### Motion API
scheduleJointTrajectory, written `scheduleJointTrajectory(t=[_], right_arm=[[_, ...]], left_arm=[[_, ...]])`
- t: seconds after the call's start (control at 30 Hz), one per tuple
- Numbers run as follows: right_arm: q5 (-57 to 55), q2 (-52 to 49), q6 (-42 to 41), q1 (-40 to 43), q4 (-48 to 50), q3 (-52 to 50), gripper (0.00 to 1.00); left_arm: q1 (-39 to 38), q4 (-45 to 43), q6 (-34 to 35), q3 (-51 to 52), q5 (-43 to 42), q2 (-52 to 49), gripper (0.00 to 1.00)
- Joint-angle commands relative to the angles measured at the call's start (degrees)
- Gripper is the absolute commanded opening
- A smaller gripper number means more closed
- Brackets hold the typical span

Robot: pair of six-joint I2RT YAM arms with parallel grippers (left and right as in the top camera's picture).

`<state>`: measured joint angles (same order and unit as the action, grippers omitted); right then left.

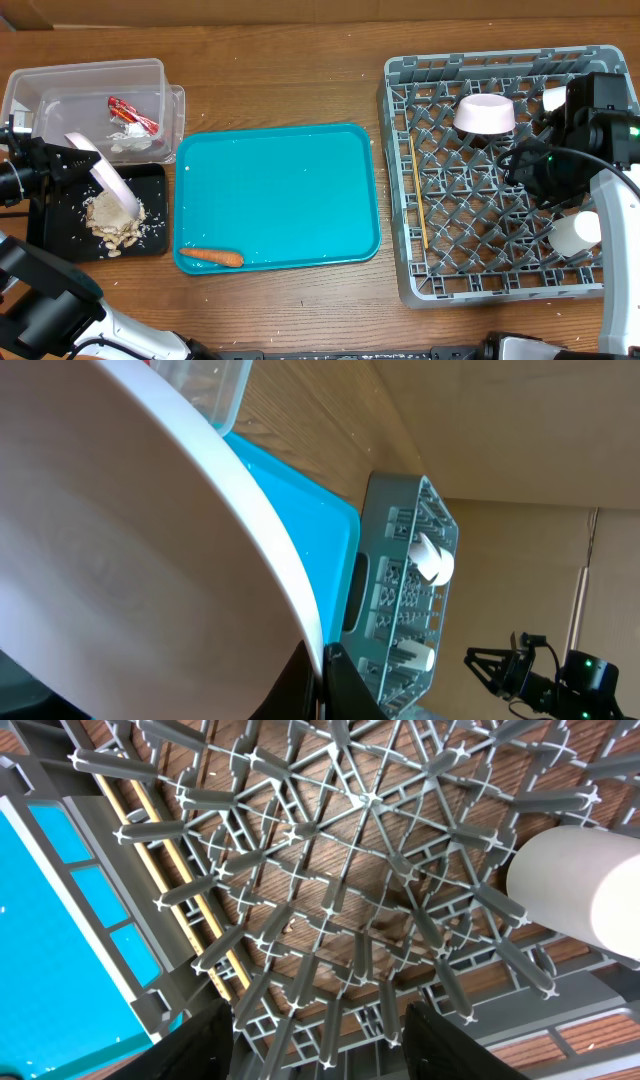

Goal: Sort waste into correct bins and load items into the dishwasher
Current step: 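Carry the emptied plate back and set it on the teal tray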

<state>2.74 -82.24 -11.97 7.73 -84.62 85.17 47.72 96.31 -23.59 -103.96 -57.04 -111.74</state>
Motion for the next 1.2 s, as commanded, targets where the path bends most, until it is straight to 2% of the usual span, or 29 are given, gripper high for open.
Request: scheduleJointTrajectory(t=[0.0, 0.23, 0.5, 0.57, 0.7, 0.8, 0.93, 1.03, 1.17], right_arm=[[-0.3, 0.1, 0.2, -0.3, 0.3, 0.3, 0.57], [-0.3, 0.1, 0.2, -0.3, 0.5, 0.3, 0.57], [-0.3, 0.1, 0.2, -0.3, 0.9, 0.3, 0.57], [-0.3, 0.1, 0.2, -0.3, 0.9, 0.3, 0.57], [-0.3, 0.1, 0.2, -0.3, 0.9, 0.3, 0.57], [-0.3, 0.1, 0.2, -0.3, 0.9, 0.3, 0.57], [-0.2, 0.1, 0.2, -0.3, 0.9, 0.3, 0.57], [-0.3, 0.1, 0.2, -0.3, 0.9, 0.3, 0.57], [-0.2, 0.1, 0.2, -0.3, 0.8, 0.3, 0.57]], left_arm=[[-0.5, 0.5, -0.1, -0.3, -1.0, 0.9, 0.04], [-7.8, 0.5, 1.8, -0.3, 1.7, 6.5, 0.04], [-30.3, -3.9, 8.0, -0.3, 6.7, 13.4, 0.04], [-37.2, -7.5, 11.9, -0.3, 8.6, 13.1, 0.04], [-51.6, -16.7, 25.0, -0.3, 24.0, 10.8, 0.04], [-60.5, -20.3, 31.2, -0.3, 35.2, 7.8, 0.04], [-69.4, -22.4, 36.3, -0.3, 47.4, 2.2, 0.04], [-74.4, -23.4, 38.0, -0.3, 51.6, -3.0, 0.04], [-77.5, -23.1, 38.3, -0.3, 51.2, -8.0, 0.04]])
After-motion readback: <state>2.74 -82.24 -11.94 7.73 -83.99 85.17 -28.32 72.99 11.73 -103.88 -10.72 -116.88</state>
